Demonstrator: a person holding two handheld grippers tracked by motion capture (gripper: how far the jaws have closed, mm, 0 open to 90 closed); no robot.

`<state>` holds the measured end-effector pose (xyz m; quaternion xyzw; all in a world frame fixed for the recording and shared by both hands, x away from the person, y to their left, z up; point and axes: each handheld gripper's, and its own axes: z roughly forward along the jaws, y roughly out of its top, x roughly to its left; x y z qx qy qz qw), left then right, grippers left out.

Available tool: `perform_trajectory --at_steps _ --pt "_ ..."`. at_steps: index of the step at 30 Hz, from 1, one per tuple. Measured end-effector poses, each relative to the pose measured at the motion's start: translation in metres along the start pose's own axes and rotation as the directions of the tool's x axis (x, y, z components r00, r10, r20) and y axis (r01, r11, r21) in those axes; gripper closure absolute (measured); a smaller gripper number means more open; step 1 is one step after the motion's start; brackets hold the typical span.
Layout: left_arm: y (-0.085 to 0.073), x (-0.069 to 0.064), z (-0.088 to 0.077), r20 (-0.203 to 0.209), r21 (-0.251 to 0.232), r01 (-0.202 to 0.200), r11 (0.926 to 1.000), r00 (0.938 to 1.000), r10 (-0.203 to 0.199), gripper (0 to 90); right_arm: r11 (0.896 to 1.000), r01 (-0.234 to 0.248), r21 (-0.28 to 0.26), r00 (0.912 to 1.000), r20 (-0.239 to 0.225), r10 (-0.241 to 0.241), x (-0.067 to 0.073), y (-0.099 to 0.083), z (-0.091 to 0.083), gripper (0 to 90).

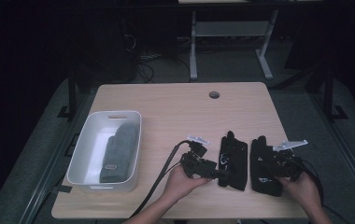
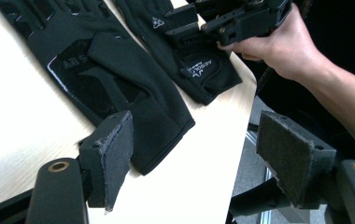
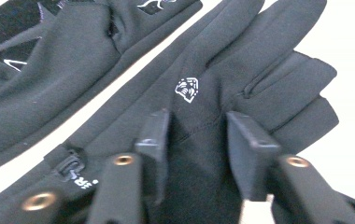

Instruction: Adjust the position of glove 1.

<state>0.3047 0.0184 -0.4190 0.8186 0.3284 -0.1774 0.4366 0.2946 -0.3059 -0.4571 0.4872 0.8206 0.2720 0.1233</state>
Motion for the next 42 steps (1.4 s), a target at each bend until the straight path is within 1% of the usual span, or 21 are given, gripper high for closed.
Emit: perform_trajectory --at_steps 2,3,4,7,8,11,13,14,15,18,23,28,29,30,31,33,36,37,41,42 --pt "-0.001 0.001 -0.001 -0.002 -0.004 0.002 1.0000 1.0000 -0.002 27.2 1.000 -0.005 0.001 0.9999 -0.011 0.005 0.000 0.001 0.000 69.7" --pt "0.000 0.001 -0.003 -0.005 -0.004 0.002 1.0000 1.0000 -0.002 27.2 1.000 -0.018 0.004 0.9996 -0.021 0.018 0.000 0.001 0.000 71.9" --pt "0.000 0.002 -0.004 -0.006 -0.005 0.000 1.0000 1.0000 0.000 27.2 0.999 -0.035 0.011 0.9990 -0.028 0.035 0.000 0.002 0.000 73.1" --pt "0.000 0.002 -0.006 -0.009 -0.010 0.001 0.9999 1.0000 -0.001 27.3 0.998 -0.063 0.015 0.9967 -0.050 0.064 -0.003 0.002 -0.002 74.8" --pt "0.000 0.003 -0.007 -0.011 -0.011 0.002 0.9999 0.9999 -0.002 27.3 0.998 -0.060 0.003 0.9969 -0.051 0.060 -0.005 0.002 -0.002 75.0" --pt "0.000 0.003 -0.008 -0.010 -0.016 0.006 0.9999 0.9999 -0.006 27.2 0.995 -0.095 -0.015 0.9937 -0.062 0.094 -0.007 0.005 -0.009 75.3" --pt "0.000 0.003 -0.008 -0.008 -0.016 0.002 0.9999 1.0000 -0.002 27.3 0.993 -0.113 -0.043 0.9914 -0.071 0.110 -0.008 0.009 -0.016 75.3" --pt "0.000 0.003 -0.008 -0.008 -0.014 -0.001 0.9999 1.0000 0.001 27.2 0.993 -0.109 -0.052 0.9918 -0.073 0.105 -0.008 0.012 -0.019 75.3" --pt "0.000 0.003 -0.008 -0.008 -0.014 -0.001 0.9999 1.0000 0.001 27.3 0.991 -0.122 -0.059 0.9900 -0.079 0.117 -0.007 0.015 -0.022 75.3" --pt "0.000 0.003 -0.009 -0.007 -0.016 -0.001 0.9999 1.0000 0.001 27.2 0.987 -0.136 -0.083 0.9868 -0.099 0.128 -0.004 0.024 -0.028 75.3" --pt "0.000 0.003 -0.014 -0.008 -0.023 -0.011 0.9997 0.9999 0.011 27.2 0.987 -0.125 -0.101 0.9855 -0.128 0.111 0.008 0.042 -0.032 75.1" --pt "0.000 0.003 -0.018 -0.015 -0.026 -0.008 0.9996 0.9999 0.007 27.2 0.984 -0.132 -0.120 0.9797 -0.166 0.111 0.017 0.056 -0.026 74.9" --pt "0.000 0.003 -0.019 -0.015 -0.027 -0.012 0.9996 0.9998 0.012 27.2 0.984 -0.139 -0.114 0.9776 -0.174 0.118 0.020 0.058 -0.025 74.9" --pt "0.000 0.003 -0.019 -0.017 -0.029 -0.009 0.9995 0.9998 0.008 27.2 0.984 -0.130 -0.123 0.9776 -0.181 0.107 0.021 0.061 -0.022 74.8" --pt "-0.001 0.003 -0.020 -0.017 -0.030 -0.010 0.9995 0.9998 0.010 27.2 0.984 -0.136 -0.119 0.9765 -0.184 0.113 0.023 0.061 -0.022 74.8" --pt "-0.001 0.004 -0.021 -0.021 -0.027 -0.009 0.9996 0.9998 0.008 26.9 0.983 -0.135 -0.122 0.9721 -0.209 0.108 0.026 0.065 -0.017 74.8" --pt "-0.001 0.004 -0.022 -0.022 -0.030 -0.001 0.9996 0.9998 0.000 27.0 0.983 -0.135 -0.121 0.9705 -0.217 0.106 0.030 0.068 -0.012 74.8" --pt "-0.001 0.004 -0.022 -0.023 -0.028 -0.002 0.9996 0.9997 0.002 26.9 0.982 -0.143 -0.122 0.9676 -0.226 0.113 0.032 0.069 -0.011 74.8" --pt "-0.002 0.005 -0.024 -0.027 -0.027 -0.004 0.9996 0.9996 0.004 26.9 0.981 -0.158 -0.114 0.9620 -0.242 0.127 0.037 0.072 -0.004 74.7" --pt "-0.002 0.005 -0.025 -0.028 -0.027 -0.003 0.9996 0.9996 0.003 26.7 0.982 -0.153 -0.114 0.9633 -0.239 0.122 0.038 0.072 -0.002 74.7"
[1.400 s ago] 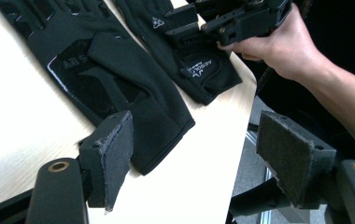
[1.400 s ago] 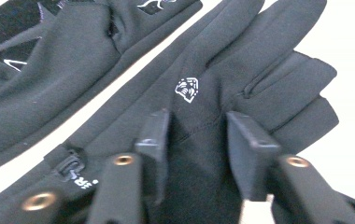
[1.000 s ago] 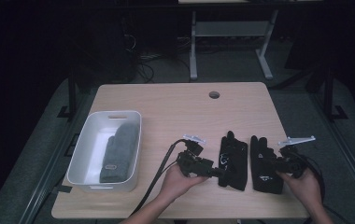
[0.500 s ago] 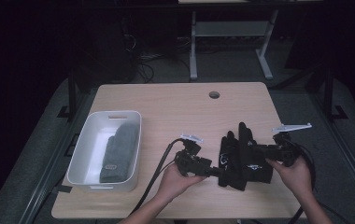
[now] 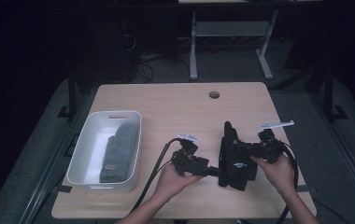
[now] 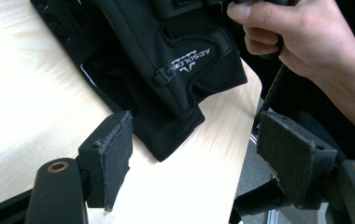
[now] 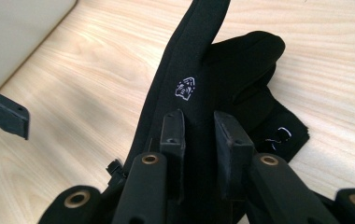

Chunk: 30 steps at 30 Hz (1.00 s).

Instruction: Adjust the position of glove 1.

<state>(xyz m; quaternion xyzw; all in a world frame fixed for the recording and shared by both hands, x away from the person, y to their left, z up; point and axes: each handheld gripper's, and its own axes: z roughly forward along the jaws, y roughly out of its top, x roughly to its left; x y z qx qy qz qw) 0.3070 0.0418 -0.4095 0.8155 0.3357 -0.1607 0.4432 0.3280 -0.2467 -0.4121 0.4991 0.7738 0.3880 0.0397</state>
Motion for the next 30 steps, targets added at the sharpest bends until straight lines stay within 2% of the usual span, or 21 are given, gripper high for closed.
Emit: perform_trajectory --at_steps 5,7,11,15,17,19,22,23,25,30 --pt "-0.001 0.001 -0.002 -0.005 -0.003 0.002 1.0000 1.0000 -0.002 26.6 0.999 -0.034 0.008 0.9994 0.003 0.034 0.002 -0.003 0.010 74.3" --pt "-0.002 0.002 -0.003 -0.004 -0.002 0.004 1.0000 1.0000 -0.004 26.6 1.000 -0.019 0.012 0.9998 0.011 0.019 0.004 -0.006 0.016 74.2" --pt "-0.003 0.002 -0.004 -0.004 -0.005 0.008 1.0000 1.0000 -0.008 26.6 0.999 -0.018 0.027 0.9993 0.032 0.018 0.008 -0.011 0.025 71.8" --pt "-0.004 0.004 -0.003 -0.009 -0.001 0.011 0.9999 0.9999 -0.011 26.7 0.998 -0.016 0.054 0.9977 0.066 0.012 0.011 -0.012 0.027 59.9" --pt "-0.004 0.004 -0.003 -0.012 0.004 0.011 0.9999 0.9999 -0.011 26.7 0.999 -0.015 0.047 0.9977 0.067 0.012 0.009 -0.012 0.024 53.3" --pt "-0.004 0.005 -0.002 -0.013 0.002 0.012 0.9999 0.9998 -0.012 26.7 0.999 -0.010 0.035 0.9975 0.070 0.007 0.006 -0.013 0.018 51.3" --pt "-0.004 0.005 0.001 -0.016 0.009 0.012 0.9999 0.9998 -0.012 26.7 1.000 0.007 0.022 0.9969 0.078 -0.008 0.002 -0.015 0.010 53.9" --pt "-0.005 0.005 0.002 -0.019 0.009 0.012 0.9999 0.9998 -0.011 26.7 1.000 -0.003 0.023 0.9968 0.080 0.002 0.001 -0.017 0.007 57.2" --pt "-0.005 0.006 0.004 -0.019 0.013 0.014 0.9998 0.9997 -0.014 26.8 1.000 0.010 0.027 0.9977 0.067 -0.012 -0.001 -0.020 0.003 66.4" --pt "-0.006 0.007 0.010 -0.025 0.021 0.019 0.9996 0.9995 -0.019 26.8 0.998 0.030 0.056 0.9984 0.046 -0.032 0.000 -0.031 0.004 73.8"
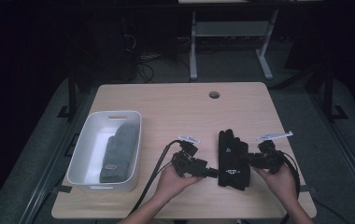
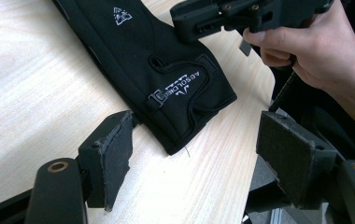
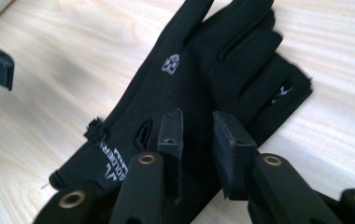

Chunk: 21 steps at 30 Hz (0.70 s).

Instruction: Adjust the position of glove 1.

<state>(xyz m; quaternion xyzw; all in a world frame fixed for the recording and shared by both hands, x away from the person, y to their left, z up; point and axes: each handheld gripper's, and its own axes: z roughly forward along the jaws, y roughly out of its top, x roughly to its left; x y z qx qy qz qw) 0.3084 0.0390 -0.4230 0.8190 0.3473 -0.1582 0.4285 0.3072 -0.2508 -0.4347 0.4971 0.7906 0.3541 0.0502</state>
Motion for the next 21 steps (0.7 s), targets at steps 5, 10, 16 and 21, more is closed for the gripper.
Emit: perform_trajectory --at_steps 5,10,16,21 --pt "-0.002 0.002 0.004 -0.006 0.015 0.004 0.9999 1.0000 -0.004 27.2 1.000 -0.010 0.017 0.9997 -0.020 0.010 0.000 -0.007 0.004 76.2" --pt "-0.004 0.007 0.007 -0.025 0.025 0.014 0.9996 0.9996 -0.013 29.5 1.000 -0.008 0.023 0.9994 -0.034 0.009 0.003 -0.014 0.009 76.7" --pt "-0.009 0.011 0.013 -0.045 0.054 0.034 0.9979 0.9985 -0.032 31.7 0.999 -0.004 0.034 0.9973 -0.073 0.007 0.010 -0.016 0.015 73.9" --pt "-0.011 0.013 0.019 -0.061 0.068 0.046 0.9966 0.9972 -0.042 33.7 1.000 0.011 0.014 0.9970 -0.077 -0.010 0.008 -0.011 0.011 52.2"
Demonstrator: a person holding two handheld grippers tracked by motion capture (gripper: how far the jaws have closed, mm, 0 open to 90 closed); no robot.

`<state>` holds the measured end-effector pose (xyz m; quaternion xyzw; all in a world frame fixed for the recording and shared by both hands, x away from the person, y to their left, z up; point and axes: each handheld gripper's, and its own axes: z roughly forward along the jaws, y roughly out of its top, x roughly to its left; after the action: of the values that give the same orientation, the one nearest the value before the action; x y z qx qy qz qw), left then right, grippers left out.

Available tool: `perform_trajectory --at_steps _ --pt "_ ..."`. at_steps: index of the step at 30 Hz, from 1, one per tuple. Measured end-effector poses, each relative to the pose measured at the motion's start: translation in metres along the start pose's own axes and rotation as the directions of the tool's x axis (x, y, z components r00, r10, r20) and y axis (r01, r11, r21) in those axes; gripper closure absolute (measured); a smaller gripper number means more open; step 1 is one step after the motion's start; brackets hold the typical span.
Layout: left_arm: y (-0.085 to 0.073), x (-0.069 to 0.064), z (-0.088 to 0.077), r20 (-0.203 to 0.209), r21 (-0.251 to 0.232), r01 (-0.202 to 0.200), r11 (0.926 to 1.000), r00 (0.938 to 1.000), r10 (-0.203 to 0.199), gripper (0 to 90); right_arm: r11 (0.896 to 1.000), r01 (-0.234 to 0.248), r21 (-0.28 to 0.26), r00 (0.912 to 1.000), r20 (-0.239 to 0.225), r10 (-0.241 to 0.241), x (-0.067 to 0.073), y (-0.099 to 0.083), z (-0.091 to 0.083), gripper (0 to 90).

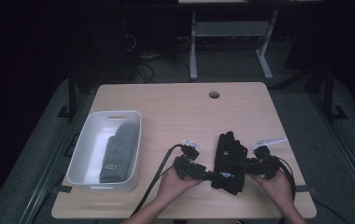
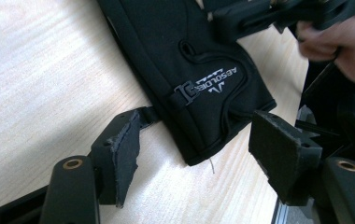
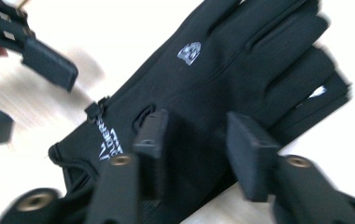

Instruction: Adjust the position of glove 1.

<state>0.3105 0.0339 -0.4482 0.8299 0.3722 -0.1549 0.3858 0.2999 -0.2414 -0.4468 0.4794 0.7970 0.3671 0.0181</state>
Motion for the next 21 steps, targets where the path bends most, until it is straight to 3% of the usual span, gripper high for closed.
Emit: perform_trajectory --at_steps 2,6,11,21 --pt "0.000 -0.001 0.002 -0.001 0.004 -0.006 1.0000 1.0000 0.006 38.0 1.000 0.002 -0.011 0.9995 0.033 -0.001 -0.002 0.005 -0.004 42.1" --pt "-0.001 -0.003 0.007 -0.002 0.016 -0.006 0.9999 1.0000 0.006 39.7 0.999 -0.019 -0.033 0.9983 0.054 0.021 -0.015 0.011 -0.006 35.8" --pt "-0.001 -0.003 0.013 -0.007 0.039 -0.001 0.9993 1.0000 0.001 40.6 0.997 -0.067 -0.047 0.9953 0.067 0.070 -0.029 0.018 -0.002 32.7" --pt "0.000 -0.002 0.023 -0.016 0.074 -0.002 0.9973 0.9999 0.003 49.6 0.993 -0.116 -0.036 0.9871 0.107 0.120 -0.048 0.023 0.017 32.3"
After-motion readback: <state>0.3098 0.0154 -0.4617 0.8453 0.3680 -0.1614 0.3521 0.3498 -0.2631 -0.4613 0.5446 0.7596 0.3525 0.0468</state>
